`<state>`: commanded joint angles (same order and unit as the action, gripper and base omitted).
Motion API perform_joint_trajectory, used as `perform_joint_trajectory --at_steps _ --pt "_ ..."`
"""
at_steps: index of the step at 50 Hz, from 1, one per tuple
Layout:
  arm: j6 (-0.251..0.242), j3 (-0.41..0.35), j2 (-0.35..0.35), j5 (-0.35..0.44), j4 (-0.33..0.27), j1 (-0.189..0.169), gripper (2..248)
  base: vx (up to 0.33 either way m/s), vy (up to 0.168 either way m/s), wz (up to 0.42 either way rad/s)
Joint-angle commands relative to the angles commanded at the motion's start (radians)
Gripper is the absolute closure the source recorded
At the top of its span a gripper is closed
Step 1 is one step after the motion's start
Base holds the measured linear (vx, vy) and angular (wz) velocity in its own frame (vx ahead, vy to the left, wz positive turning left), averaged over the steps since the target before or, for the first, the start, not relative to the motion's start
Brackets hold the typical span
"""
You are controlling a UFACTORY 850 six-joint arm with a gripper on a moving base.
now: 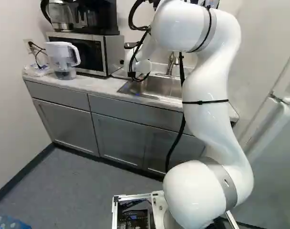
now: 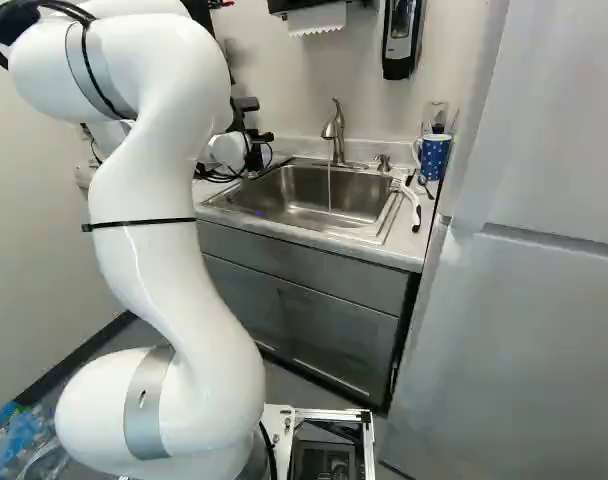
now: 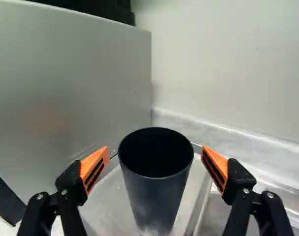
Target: Rinse the cup and place it in the tray
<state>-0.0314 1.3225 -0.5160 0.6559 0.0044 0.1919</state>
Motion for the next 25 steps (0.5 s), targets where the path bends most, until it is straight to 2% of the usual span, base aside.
perform_joint_trajectory --at_steps 25 --pt "0.0 0.019 0.028 0.0 0.0 0.0 3 0.0 0.0 0.0"
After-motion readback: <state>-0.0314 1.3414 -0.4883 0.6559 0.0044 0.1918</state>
